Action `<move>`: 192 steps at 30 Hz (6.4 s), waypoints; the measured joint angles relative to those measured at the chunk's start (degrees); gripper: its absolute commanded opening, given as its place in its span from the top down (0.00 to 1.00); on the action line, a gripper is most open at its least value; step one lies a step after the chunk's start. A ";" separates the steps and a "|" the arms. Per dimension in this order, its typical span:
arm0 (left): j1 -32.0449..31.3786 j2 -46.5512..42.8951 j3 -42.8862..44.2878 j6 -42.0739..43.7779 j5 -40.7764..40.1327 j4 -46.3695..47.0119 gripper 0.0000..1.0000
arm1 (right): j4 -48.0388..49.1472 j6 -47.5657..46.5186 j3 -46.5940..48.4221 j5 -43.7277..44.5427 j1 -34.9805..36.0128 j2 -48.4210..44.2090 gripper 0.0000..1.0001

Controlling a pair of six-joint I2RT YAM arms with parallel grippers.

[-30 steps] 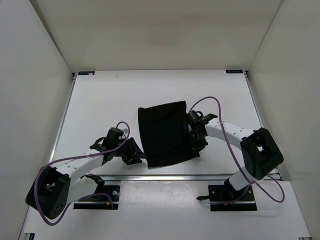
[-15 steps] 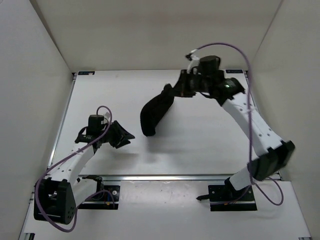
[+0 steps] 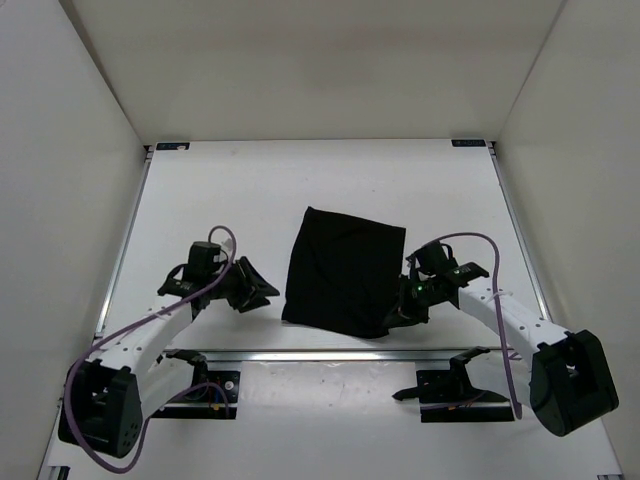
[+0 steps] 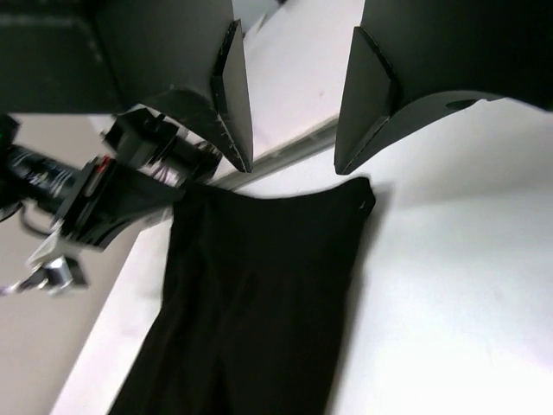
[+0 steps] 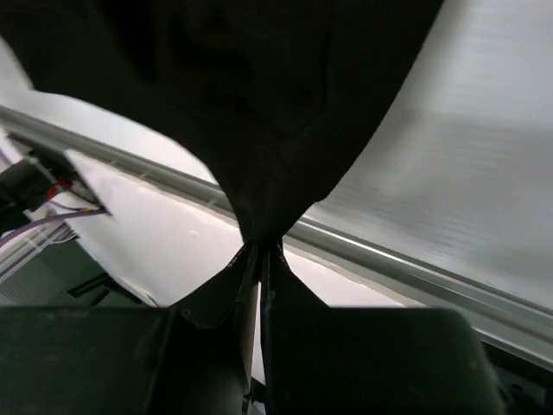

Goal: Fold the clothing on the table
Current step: Flatten the skirt out, then fold the skirt

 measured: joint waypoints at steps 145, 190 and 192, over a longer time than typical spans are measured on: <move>-1.60 33.99 20.28 -4.17 11.65 11.26 0.98 | -3.06 -7.58 14.75 -13.97 -26.73 17.64 1.00; -0.02 54.18 34.99 -1.11 7.67 22.05 0.48 | 3.54 -25.55 33.99 6.97 -16.11 39.78 0.60; -0.74 55.41 36.76 -0.70 7.10 20.72 0.48 | 3.87 -25.77 33.99 6.99 -15.93 40.28 0.64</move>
